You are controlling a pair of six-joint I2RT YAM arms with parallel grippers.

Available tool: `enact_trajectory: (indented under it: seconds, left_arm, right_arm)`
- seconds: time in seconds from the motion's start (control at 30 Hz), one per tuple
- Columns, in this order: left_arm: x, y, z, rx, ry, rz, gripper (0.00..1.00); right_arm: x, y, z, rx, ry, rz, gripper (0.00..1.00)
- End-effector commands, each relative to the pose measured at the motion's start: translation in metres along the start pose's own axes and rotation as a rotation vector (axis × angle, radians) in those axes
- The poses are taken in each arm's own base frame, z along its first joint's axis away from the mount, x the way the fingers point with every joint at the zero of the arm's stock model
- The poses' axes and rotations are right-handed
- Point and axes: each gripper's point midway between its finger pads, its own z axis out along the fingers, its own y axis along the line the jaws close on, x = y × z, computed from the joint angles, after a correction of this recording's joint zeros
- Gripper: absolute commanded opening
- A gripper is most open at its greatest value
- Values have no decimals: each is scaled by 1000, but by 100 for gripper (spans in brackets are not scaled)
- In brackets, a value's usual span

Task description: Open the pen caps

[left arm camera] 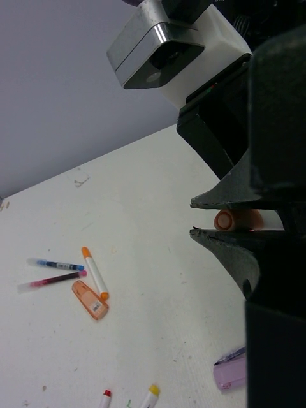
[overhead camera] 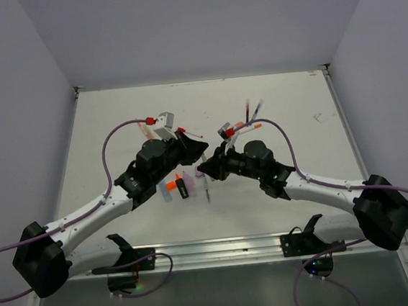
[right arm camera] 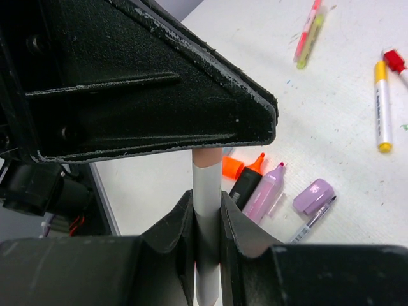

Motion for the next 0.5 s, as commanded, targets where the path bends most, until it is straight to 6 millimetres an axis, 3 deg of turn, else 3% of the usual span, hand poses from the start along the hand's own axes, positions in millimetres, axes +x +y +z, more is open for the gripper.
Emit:
enact_trajectory:
  seconds: [0.0,0.2,0.47]
  left_arm:
    - [-154,-41,-17,41,-544,-27,0]
    - [-193,-61,-22,70,-644,-29,0]
    - [-217,-60,-32,57,-751,-53,0]
  right_arm:
    - [70,-20,-22,63,224,15,0]
    - [87,-26,-30,77,258,4,0]
    - [92,-27,-39,90,244,12,0]
